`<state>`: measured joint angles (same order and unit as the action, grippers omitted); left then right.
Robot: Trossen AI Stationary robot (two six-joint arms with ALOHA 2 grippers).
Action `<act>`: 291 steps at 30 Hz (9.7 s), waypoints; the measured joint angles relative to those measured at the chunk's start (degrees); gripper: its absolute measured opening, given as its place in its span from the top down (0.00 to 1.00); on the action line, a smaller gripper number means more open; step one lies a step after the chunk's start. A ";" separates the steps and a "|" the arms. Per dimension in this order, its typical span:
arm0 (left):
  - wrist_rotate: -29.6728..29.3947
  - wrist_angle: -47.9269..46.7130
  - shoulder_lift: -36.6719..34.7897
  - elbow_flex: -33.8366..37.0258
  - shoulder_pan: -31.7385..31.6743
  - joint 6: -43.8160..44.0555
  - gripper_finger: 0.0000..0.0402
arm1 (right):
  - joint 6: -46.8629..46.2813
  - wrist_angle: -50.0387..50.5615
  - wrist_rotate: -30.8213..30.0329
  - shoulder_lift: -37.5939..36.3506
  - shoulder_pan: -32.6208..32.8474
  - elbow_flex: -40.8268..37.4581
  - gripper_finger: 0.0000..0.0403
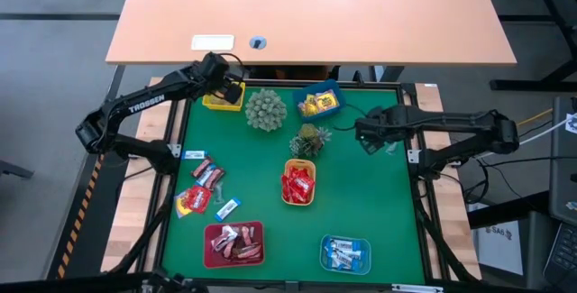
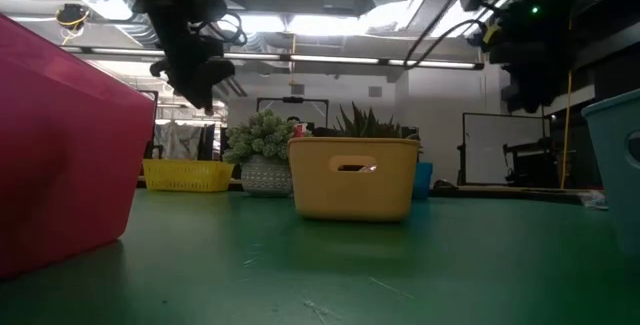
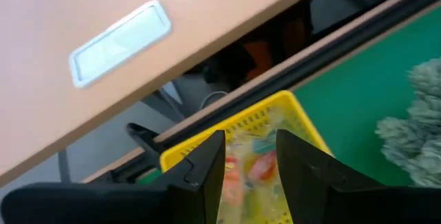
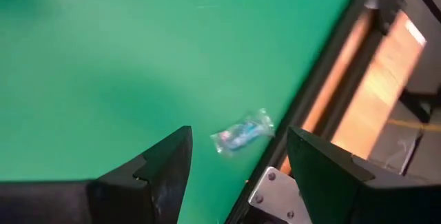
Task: Sort candy
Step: Put the blue gummy into the yellow bin
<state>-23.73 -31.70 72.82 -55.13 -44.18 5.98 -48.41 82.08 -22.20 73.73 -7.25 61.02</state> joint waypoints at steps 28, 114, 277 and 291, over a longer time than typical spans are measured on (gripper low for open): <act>2.26 -0.02 0.00 0.00 1.53 0.07 0.71 | -4.07 -7.05 10.10 1.20 -20.48 -14.95 0.41; 23.76 5.58 0.02 0.00 18.01 -13.10 0.71 | 28.92 -25.47 50.24 8.96 -32.48 -8.23 0.83; 16.30 23.76 -0.04 0.00 39.04 -6.31 0.95 | 38.08 -59.19 51.11 -1.43 -7.90 -0.24 0.45; -19.12 -10.25 -6.48 0.00 19.35 -9.35 0.95 | 45.65 -45.86 41.33 -2.75 -9.62 -1.16 0.45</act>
<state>-42.85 -41.96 66.34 -55.13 -24.83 -3.37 -2.76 36.23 19.13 70.98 -16.86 59.86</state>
